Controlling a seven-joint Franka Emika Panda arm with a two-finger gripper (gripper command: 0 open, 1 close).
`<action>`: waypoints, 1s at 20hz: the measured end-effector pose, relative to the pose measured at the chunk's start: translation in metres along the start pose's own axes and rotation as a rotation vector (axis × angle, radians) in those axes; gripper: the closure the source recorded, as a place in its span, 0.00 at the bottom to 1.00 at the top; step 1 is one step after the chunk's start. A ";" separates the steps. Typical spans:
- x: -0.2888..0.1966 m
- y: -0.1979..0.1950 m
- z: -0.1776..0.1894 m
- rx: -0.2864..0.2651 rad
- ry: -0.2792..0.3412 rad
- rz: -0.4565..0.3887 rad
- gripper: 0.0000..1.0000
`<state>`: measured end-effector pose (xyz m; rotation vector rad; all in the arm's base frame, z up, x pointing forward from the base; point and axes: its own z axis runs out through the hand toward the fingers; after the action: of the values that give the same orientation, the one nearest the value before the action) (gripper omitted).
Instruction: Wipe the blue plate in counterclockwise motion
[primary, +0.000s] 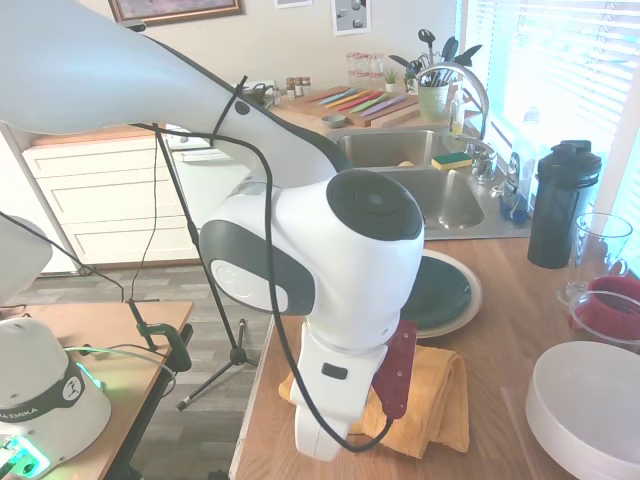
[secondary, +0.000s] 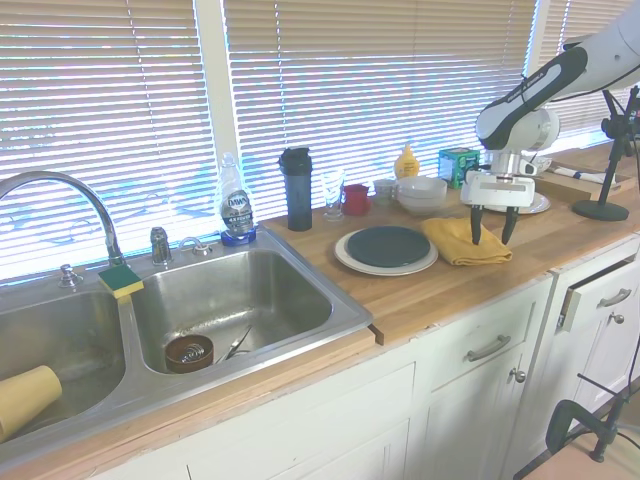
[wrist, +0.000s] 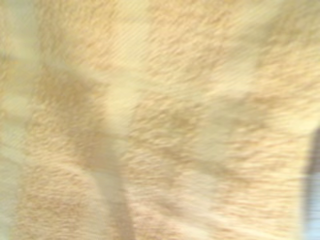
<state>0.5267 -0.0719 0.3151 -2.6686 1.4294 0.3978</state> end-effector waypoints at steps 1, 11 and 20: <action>-0.007 -0.008 0.004 -0.007 -0.002 -0.018 0.00; -0.036 -0.035 0.011 -0.031 0.012 -0.044 1.00; -0.038 -0.036 0.012 -0.035 0.011 -0.015 1.00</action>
<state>0.5341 -0.0186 0.3122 -2.7112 1.4177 0.4111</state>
